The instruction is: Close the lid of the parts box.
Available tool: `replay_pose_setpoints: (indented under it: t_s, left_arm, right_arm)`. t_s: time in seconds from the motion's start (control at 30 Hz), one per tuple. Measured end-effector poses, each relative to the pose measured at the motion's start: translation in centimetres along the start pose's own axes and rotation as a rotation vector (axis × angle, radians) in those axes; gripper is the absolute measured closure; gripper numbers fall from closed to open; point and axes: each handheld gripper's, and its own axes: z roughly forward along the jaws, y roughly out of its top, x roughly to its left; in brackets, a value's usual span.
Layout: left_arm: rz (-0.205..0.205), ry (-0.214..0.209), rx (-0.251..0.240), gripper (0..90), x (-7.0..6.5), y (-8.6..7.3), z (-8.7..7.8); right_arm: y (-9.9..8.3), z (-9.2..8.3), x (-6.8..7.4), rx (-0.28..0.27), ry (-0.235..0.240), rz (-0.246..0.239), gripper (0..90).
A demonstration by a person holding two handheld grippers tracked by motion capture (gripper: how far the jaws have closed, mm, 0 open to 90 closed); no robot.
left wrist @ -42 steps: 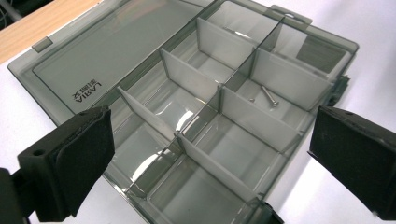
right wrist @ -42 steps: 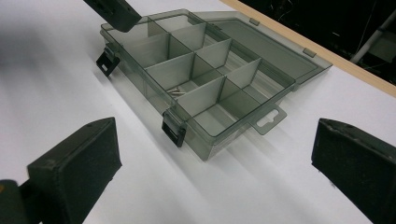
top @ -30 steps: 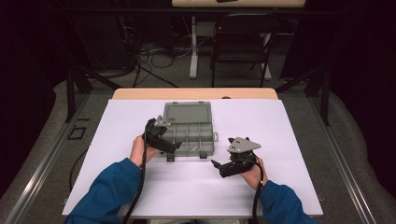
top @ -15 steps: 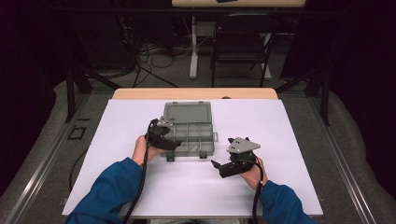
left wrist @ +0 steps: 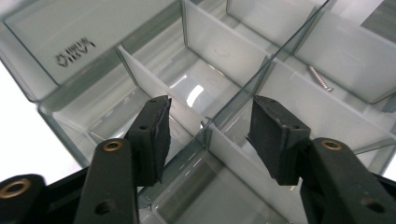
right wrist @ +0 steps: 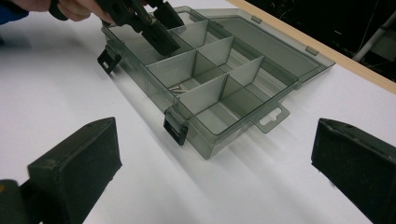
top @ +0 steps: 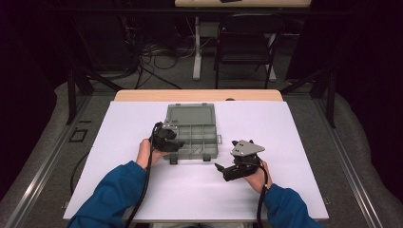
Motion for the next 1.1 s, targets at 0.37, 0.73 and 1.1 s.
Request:
replay_pose_setpoints:
  t_s: [0.37, 0.73, 1.1]
  left_arm:
    - [-0.014, 0.029, -0.016, 52.0, -0.2, -0.1, 0.0]
    - [-0.010, 0.030, -0.020, 52.4, -0.2, -0.2, 0.0]
    - [-0.002, 0.037, -0.018, 52.7, -0.3, -0.1, 0.0]
  right_arm:
    - [0.0, 0.1, 0.0, 0.005, 0.001, 0.001, 0.3]
    - [0.3, 0.5, -1.0, 0.018, -0.006, 0.034, 0.2]
    - [1.4, 1.1, -2.6, -0.001, -0.040, 0.079, 0.0]
